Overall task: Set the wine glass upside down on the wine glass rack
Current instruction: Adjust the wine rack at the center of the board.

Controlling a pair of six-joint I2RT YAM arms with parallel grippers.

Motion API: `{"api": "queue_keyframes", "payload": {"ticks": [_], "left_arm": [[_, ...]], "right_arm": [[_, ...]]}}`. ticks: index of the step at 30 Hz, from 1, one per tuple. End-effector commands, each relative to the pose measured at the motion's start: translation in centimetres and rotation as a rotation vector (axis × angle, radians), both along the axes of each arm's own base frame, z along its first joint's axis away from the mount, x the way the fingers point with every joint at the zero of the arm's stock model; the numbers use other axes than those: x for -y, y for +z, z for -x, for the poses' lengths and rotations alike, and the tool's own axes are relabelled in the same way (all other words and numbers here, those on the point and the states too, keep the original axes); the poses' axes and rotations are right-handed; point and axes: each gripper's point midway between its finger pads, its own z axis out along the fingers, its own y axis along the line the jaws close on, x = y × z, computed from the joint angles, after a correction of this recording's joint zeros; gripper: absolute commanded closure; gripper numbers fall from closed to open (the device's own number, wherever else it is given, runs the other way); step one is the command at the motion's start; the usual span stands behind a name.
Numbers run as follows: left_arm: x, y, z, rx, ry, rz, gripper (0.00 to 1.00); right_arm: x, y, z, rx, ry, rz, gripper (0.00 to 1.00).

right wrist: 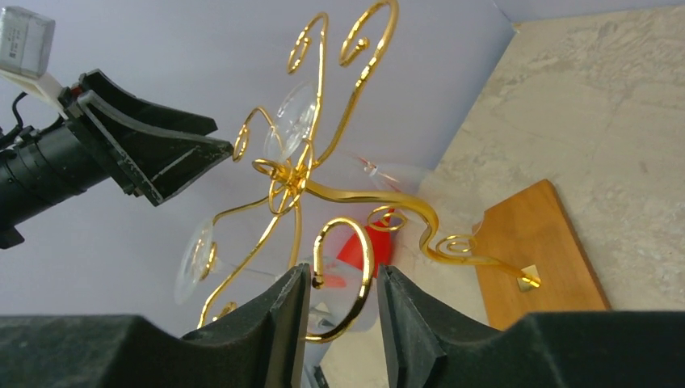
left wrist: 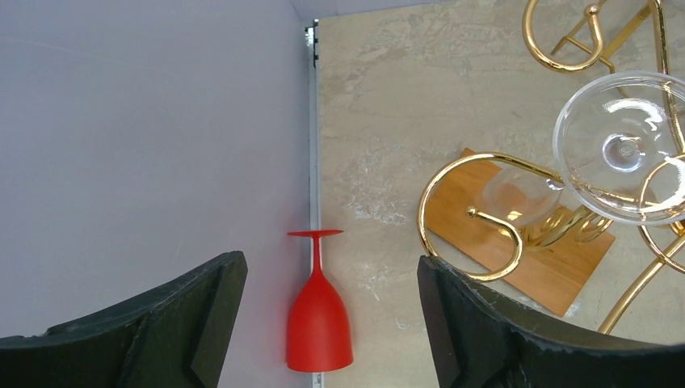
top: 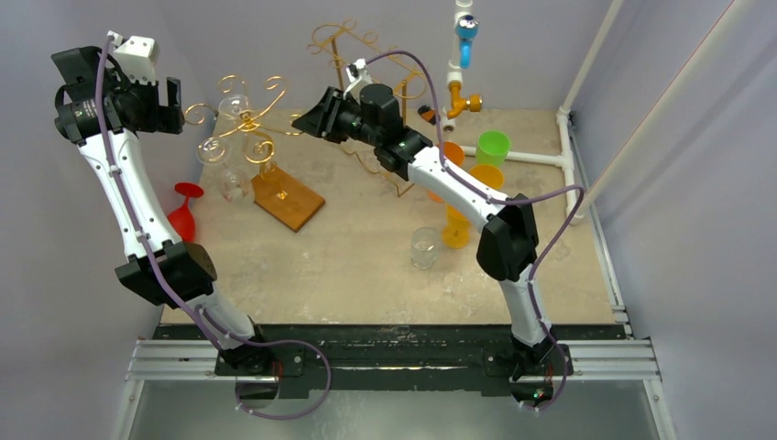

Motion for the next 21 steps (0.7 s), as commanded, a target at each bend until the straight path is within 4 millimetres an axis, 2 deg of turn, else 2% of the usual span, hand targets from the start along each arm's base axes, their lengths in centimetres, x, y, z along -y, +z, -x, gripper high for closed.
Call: {"api": "queue_keyframes", "payload": {"ticks": [1,4,7,9,15,21], "left_arm": [[-0.3,1.3,0.0,0.034,0.016,-0.016,0.17],[-0.2,1.3,0.0,0.035,0.012,-0.012,0.17],[-0.1,1.3,0.1,0.034,0.011,-0.013,0.17],[-0.1,1.5,0.3,0.038,0.01,-0.014,0.17],[0.3,2.4,0.6,0.053,0.004,-0.017,0.17],[0.8,3.6,0.7,0.083,-0.005,-0.003,0.17]], "right_arm": [[-0.3,3.2,1.7,0.021,0.049,-0.096,0.58],[-0.3,3.0,1.9,0.012,0.052,-0.103,0.64],[0.1,3.6,2.1,0.013,0.041,-0.123,0.84],[0.5,4.0,2.3,0.015,0.022,-0.134,0.94],[2.5,4.5,3.6,-0.005,-0.006,-0.138,1.0],[4.5,4.2,3.9,-0.052,-0.055,-0.127,1.0]]}}
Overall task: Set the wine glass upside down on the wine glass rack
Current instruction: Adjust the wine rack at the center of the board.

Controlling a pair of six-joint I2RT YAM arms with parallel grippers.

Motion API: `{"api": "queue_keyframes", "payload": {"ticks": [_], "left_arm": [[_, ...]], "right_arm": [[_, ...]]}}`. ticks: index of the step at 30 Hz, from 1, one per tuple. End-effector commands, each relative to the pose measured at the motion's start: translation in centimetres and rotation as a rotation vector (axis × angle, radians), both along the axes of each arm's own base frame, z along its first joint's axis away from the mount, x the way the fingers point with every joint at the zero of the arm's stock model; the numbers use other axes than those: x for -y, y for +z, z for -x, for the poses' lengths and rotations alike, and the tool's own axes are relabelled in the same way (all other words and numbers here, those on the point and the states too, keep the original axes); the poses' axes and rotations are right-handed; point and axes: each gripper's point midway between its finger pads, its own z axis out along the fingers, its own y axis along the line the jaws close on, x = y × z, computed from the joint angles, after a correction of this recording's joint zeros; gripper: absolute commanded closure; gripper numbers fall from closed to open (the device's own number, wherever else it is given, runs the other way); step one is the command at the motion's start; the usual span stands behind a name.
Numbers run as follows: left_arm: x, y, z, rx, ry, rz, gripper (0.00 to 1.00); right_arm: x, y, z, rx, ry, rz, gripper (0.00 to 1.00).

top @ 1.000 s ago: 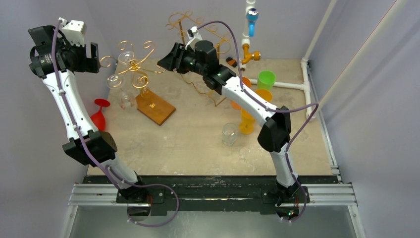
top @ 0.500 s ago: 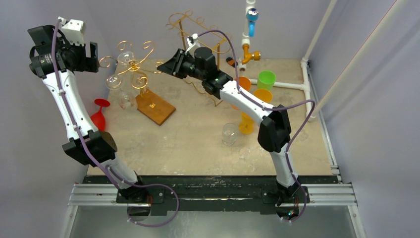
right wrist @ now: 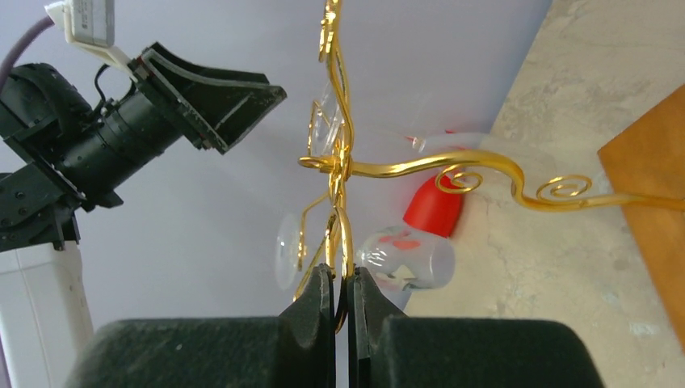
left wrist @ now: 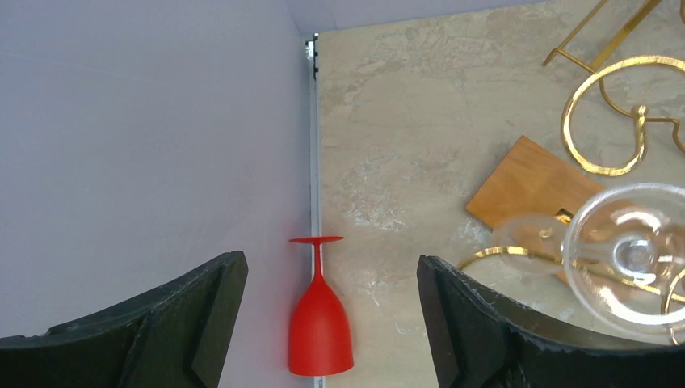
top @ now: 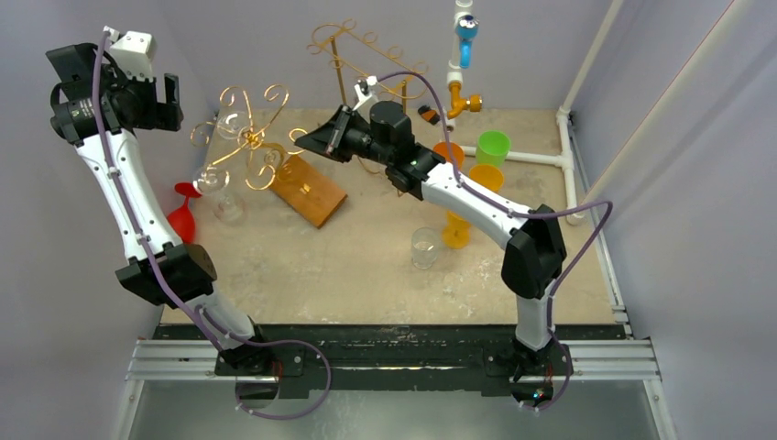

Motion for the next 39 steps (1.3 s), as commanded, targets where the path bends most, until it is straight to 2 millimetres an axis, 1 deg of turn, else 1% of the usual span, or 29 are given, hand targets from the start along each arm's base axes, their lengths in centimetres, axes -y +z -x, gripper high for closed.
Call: {"api": "queue_keyframes", "payload": {"ticks": [1,6,8,11,14,17,19,22,23,25,27,30,32,33,36,39], "left_arm": [[0.7,2.8,0.6,0.068,0.002,0.001,0.17],[1.4,2.7,0.2,0.071,-0.022,0.036,0.18],[2.3,2.4,0.1,0.061,-0.054,0.053,0.2],[4.3,0.9,-0.1,0.006,-0.126,0.069,0.22],[5.8,-0.1,0.1,-0.033,-0.185,0.087,0.22],[6.8,-0.8,0.6,-0.06,-0.232,0.117,0.22],[7.2,-1.3,0.7,-0.077,-0.252,0.132,0.19],[8.0,-2.3,0.5,-0.1,-0.29,0.191,0.08],[8.3,-2.7,0.4,-0.11,-0.302,0.21,0.07],[8.2,-3.3,0.0,-0.121,-0.307,0.226,0.06],[8.1,-3.8,-0.6,-0.117,-0.308,0.233,0.09],[8.0,-3.6,-1.6,-0.078,-0.311,0.238,0.15],[7.9,-2.8,-2.7,-0.025,-0.297,0.254,0.22],[8.2,-2.5,-3.0,-0.009,-0.302,0.277,0.24],[9.8,-1.5,-4.2,0.052,-0.338,0.372,0.25],[11.7,-1.3,-4.9,0.074,-0.383,0.445,0.24]], "right_arm": [[3.9,3.2,-1.7,0.105,-0.124,0.002,1.0],[5.6,2.5,-2.8,0.059,-0.165,0.019,1.0],[6.5,1.9,-3.5,0.022,-0.195,0.026,1.0],[7.4,1.5,-4.2,-0.017,-0.224,0.011,1.0],[8.0,1.2,-4.6,-0.044,-0.25,-0.01,1.0],[8.3,1.0,-4.8,-0.065,-0.26,-0.024,1.0],[8.6,0.9,-5.0,-0.07,-0.269,-0.025,1.0],[9.1,0.8,-5.4,-0.079,-0.278,-0.036,1.0],[9.2,0.6,-5.4,-0.085,-0.279,-0.037,1.0],[9.4,0.6,-5.6,-0.083,-0.28,-0.038,1.0],[9.7,0.5,-5.7,-0.085,-0.286,-0.035,1.0],[10.0,0.2,-5.9,-0.091,-0.287,-0.035,1.0],[10.0,0.2,-6.0,-0.09,-0.284,-0.036,1.0],[10.1,0.0,-6.0,-0.09,-0.285,-0.035,1.0],[10.1,-0.2,-6.0,-0.094,-0.281,-0.037,1.0],[10.3,-0.3,-6.0,-0.099,-0.28,-0.041,1.0]]}}
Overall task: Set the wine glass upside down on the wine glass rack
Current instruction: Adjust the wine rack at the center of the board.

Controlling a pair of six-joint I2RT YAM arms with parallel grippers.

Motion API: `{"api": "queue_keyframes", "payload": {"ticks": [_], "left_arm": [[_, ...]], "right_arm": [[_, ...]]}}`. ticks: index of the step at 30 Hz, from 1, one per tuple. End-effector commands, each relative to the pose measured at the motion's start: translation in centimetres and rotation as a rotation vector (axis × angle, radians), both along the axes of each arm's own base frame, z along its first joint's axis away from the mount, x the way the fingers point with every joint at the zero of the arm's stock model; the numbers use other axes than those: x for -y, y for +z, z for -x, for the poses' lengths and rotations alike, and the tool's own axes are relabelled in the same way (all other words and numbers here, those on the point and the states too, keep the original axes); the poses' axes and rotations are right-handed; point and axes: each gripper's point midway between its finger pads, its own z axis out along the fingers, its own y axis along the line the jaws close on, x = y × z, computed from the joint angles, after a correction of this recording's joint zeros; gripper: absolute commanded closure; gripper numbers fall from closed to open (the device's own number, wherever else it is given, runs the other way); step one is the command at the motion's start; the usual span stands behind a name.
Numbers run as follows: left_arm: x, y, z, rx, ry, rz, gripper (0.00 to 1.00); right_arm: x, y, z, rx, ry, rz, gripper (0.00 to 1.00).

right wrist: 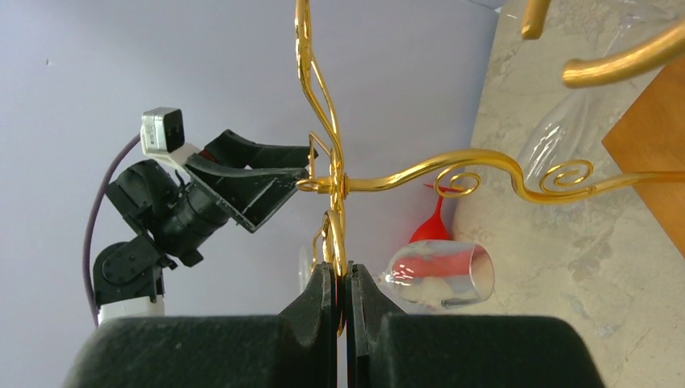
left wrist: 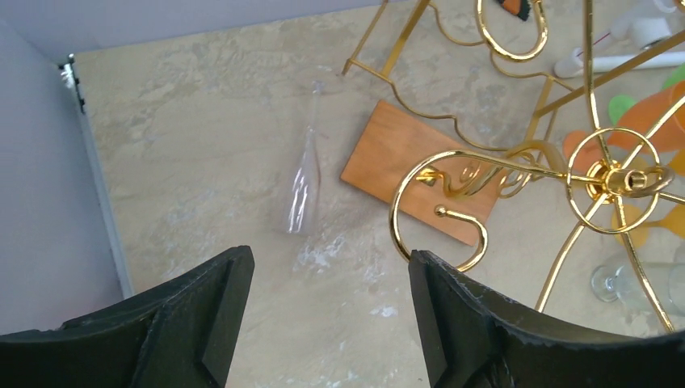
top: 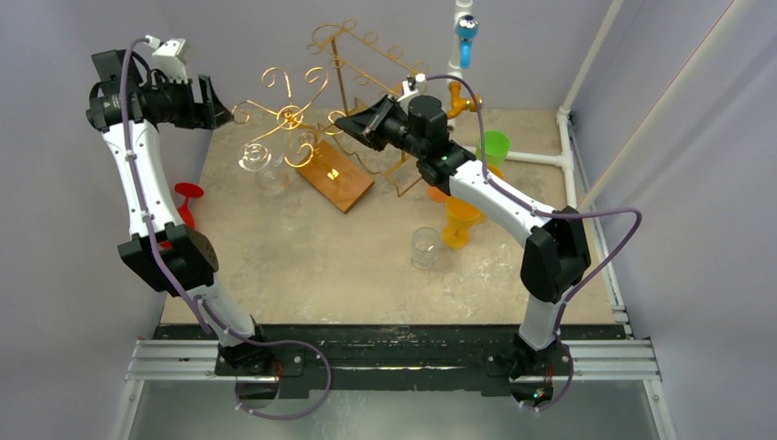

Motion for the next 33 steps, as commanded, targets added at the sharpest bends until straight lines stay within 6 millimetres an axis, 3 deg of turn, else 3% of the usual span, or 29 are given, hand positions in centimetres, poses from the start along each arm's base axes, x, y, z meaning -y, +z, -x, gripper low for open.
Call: {"api": "queue_keyframes", "payload": {"ticks": [1,4,8,14,15,19,24,28,33], "left_arm": [[3.4,2.9,-1.7,0.121,-0.081,0.14,0.24],[3.9,3.1,-1.6,0.158,-0.114,0.074,0.26],[2.0,4.5,-1.4,0.256,-0.121,-0.145,0.37],[-0.2,7.0,-0.7,0.49,-0.156,-0.54,0.41],[-0.5,6.0,-1.0,0.552,-0.167,-0.612,0.42],[1.4,6.1,0.2,0.841,-0.268,-0.826,0.44],[3.7,6.9,-0.8,1.028,-0.394,-0.804,0.37],[5.5,7.6,-0.1,1.233,-0.452,-0.808,0.33],[7.5,6.8,0.3,1.358,-0.576,-0.821,0.31]], "right_arm": [[2.5,-0.1,-1.2,0.028,-0.079,0.051,1.0],[2.9,-0.3,-1.2,0.026,-0.083,0.058,1.0],[3.5,-0.9,-1.5,0.018,-0.088,0.071,1.0],[4.1,-1.5,-1.8,0.004,-0.087,0.075,1.0],[4.2,-1.6,-1.8,0.002,-0.087,0.076,1.0],[4.3,-1.8,-1.8,0.0,-0.084,0.08,1.0],[4.3,-2.0,-1.9,-0.004,-0.066,0.085,1.0],[4.4,-2.2,-1.8,-0.004,-0.041,0.094,1.0],[4.9,-2.1,-1.7,-0.003,-0.021,0.107,1.0]]}}
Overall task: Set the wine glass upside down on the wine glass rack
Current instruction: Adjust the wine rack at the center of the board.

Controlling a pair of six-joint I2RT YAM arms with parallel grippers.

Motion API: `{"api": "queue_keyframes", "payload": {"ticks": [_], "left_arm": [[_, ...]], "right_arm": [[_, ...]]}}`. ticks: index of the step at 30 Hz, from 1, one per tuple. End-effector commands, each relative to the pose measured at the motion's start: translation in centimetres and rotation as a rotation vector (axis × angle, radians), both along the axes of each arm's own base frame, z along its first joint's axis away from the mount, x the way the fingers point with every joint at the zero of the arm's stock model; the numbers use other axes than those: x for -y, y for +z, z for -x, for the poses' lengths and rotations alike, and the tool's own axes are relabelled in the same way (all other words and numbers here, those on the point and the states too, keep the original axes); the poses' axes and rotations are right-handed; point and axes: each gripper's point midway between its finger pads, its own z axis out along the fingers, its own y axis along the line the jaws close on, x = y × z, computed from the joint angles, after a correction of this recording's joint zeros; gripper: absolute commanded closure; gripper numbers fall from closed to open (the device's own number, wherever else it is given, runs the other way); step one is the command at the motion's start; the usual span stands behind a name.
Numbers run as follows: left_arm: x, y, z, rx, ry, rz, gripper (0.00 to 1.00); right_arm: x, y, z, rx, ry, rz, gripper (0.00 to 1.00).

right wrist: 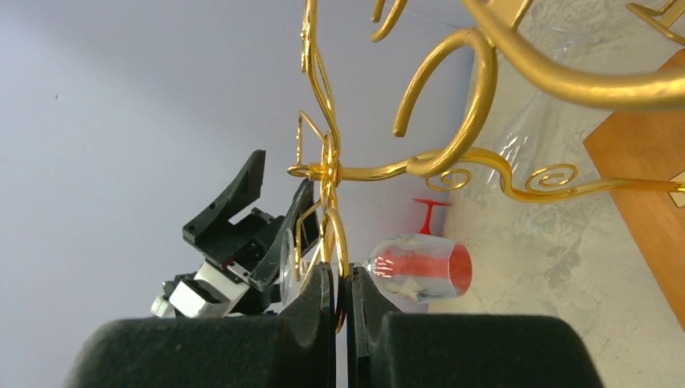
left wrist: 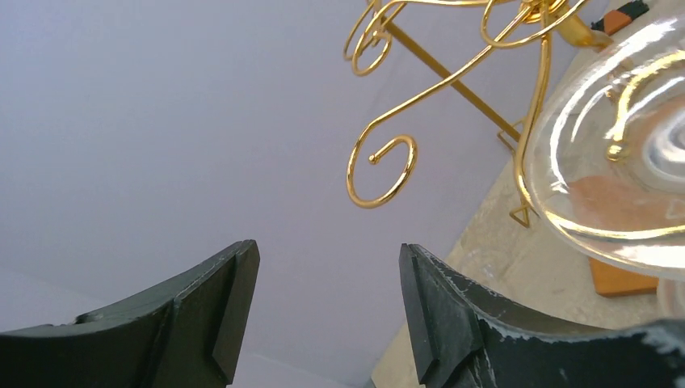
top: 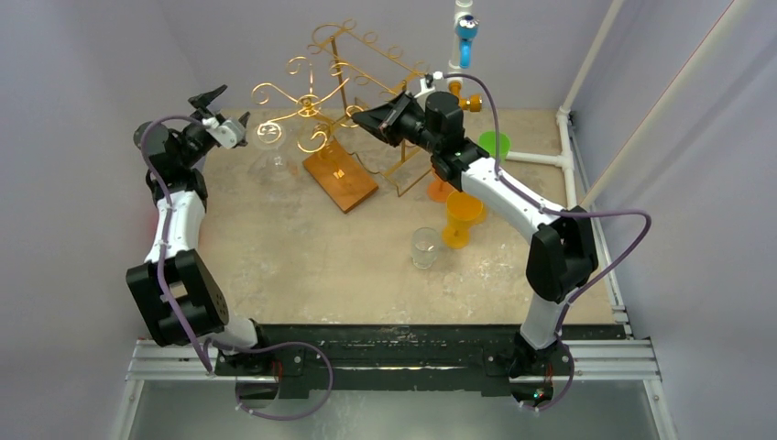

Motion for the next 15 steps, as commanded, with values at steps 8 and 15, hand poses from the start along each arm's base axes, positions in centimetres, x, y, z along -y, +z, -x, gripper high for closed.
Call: {"api": "queue_keyframes", "payload": {"ticks": [8,15], "left_arm": [[5.6,4.7,1.0,0.368,-0.251,-0.189,0.37],[6.8,3.5,-0.4,0.422,-0.303,-0.263,0.46]], "right_arm": [[1.9,-1.5,-0.1,0.009,0.057,0.116,1.0],[1.7,-1.0,-0.6,0.011,0.097,0.116,1.0]]}}
